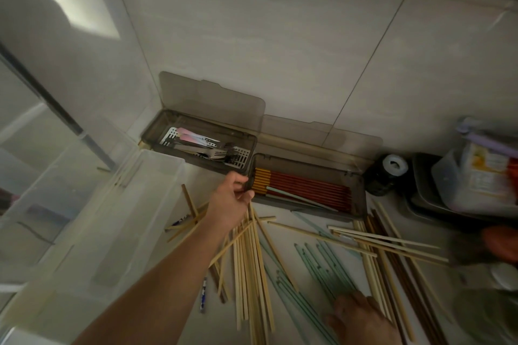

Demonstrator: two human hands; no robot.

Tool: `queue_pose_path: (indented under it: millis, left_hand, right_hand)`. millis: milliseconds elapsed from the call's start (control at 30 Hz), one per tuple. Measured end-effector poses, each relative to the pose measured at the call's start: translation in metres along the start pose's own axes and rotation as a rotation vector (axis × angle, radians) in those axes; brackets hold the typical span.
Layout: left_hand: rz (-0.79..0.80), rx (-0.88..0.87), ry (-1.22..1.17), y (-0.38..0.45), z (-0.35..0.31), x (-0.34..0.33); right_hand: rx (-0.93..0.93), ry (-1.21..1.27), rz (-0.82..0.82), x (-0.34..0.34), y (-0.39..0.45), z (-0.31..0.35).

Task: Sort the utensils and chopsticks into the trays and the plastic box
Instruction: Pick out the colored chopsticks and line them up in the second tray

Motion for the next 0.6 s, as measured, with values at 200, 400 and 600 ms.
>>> queue_pose_path:
  millis: [200, 400, 600]
  left_hand:
    - [0.007, 0.007, 0.002, 0.001, 0.000, -0.002]
    - [0.024, 0.010, -0.007, 0.001, 0.001, -0.001]
    - [0.032, 0.010, -0.038, -0.001, -0.001, -0.001]
  right_hand:
    - [-0.035, 0.057, 0.131, -0.005, 0.004, 0.002]
    - [0.025, 0.216, -0.238, 0.056, 0.051, -0.004]
    - [0.206, 0.212, -0.297, 0.084, 0.154, 0.017]
Point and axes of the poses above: each hand's wrist, its own y-axis towards the middle knuckle, its own x-axis out of the back of the hand, z = x × y, the point moved 8 cm from there along y, towards the middle knuckle, and after that the axes turned 14 degrees about -z, right-handed, at the moved point
